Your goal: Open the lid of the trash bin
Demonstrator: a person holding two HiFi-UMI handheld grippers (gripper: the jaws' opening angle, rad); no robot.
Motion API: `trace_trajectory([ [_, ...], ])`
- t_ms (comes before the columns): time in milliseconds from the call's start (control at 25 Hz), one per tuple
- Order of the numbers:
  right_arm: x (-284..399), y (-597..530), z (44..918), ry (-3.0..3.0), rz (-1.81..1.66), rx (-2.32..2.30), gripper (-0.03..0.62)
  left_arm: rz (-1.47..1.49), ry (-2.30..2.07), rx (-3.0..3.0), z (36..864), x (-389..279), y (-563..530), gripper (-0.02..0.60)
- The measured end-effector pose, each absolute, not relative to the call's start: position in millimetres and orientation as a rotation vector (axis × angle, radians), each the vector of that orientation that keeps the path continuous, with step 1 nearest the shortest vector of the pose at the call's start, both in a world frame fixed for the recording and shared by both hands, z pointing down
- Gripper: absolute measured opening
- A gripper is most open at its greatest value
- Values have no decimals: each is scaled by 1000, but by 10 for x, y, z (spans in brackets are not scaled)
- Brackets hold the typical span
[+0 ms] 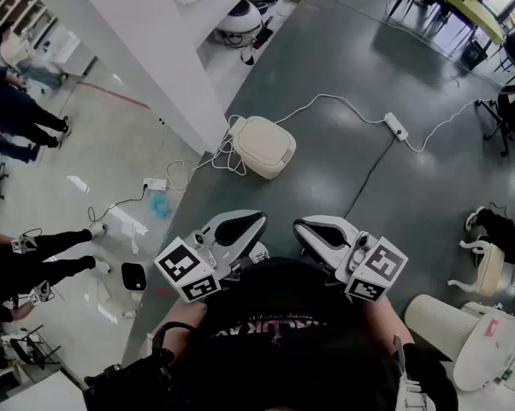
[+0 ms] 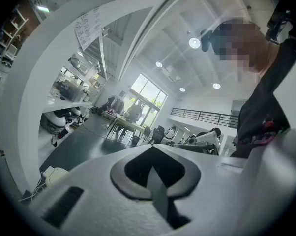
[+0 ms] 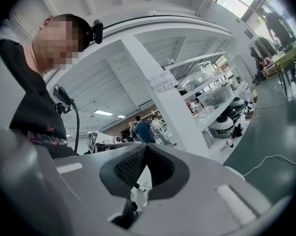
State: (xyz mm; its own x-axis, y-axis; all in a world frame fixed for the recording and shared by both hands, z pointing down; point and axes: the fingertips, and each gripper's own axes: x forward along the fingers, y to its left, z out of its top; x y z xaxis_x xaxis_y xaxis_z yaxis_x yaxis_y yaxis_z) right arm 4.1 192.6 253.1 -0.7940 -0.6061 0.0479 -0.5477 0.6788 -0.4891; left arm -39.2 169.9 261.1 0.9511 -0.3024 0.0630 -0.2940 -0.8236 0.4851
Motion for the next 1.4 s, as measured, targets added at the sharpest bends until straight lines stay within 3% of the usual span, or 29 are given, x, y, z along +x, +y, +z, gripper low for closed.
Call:
trace_trajectory([
  [1400,-234,1580,2788,2724,-831,-1087,8,43,-452,2603,2921,-923,1690,2],
])
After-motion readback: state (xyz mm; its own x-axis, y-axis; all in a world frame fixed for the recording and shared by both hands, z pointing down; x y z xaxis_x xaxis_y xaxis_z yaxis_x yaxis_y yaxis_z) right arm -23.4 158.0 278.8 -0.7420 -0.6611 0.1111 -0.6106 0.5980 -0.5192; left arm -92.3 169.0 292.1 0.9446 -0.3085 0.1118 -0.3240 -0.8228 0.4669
